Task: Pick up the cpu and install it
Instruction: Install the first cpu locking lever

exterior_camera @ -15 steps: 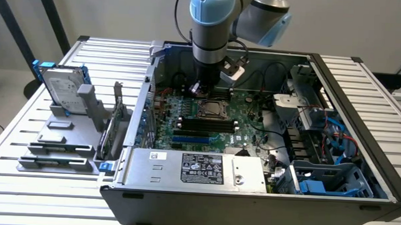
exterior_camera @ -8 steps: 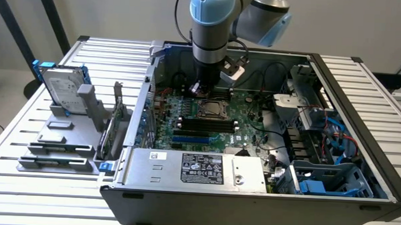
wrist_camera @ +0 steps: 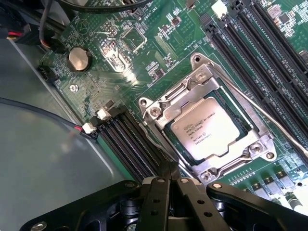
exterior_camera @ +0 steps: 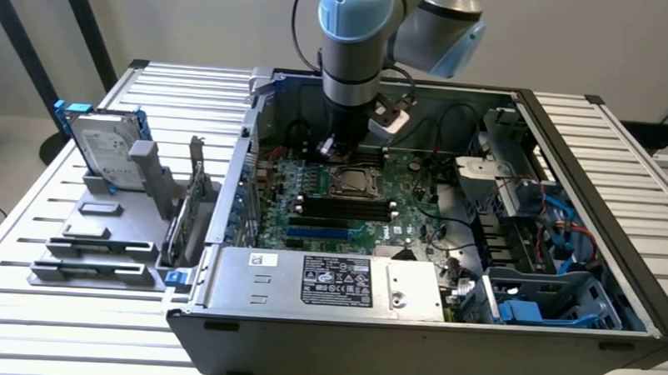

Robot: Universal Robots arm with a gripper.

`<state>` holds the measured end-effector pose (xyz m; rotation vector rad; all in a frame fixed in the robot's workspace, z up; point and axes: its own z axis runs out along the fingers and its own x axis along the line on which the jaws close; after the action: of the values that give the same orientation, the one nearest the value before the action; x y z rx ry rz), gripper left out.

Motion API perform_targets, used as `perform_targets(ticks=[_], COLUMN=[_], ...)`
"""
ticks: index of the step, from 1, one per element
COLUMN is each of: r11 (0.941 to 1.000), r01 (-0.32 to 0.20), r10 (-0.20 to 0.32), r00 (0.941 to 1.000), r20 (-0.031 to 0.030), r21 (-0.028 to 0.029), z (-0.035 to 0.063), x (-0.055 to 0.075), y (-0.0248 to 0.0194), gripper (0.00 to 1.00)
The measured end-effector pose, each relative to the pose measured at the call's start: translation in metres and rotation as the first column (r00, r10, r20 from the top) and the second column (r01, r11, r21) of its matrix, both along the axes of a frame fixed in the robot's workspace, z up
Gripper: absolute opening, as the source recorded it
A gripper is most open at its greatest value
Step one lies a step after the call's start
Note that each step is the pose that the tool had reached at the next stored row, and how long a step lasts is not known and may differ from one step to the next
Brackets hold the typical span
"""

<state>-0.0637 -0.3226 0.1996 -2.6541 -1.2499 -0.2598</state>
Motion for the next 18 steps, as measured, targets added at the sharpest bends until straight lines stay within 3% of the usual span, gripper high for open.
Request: perform_targets(ticks=[18], r11=[1.0000], r01=[0.000], r10=[0.000], r00=[1.0000], r20=[-0.0001], r21=[-0.0022], z=[-0.0003], x=[0.0094], y=[0.0000], gripper=[0.11])
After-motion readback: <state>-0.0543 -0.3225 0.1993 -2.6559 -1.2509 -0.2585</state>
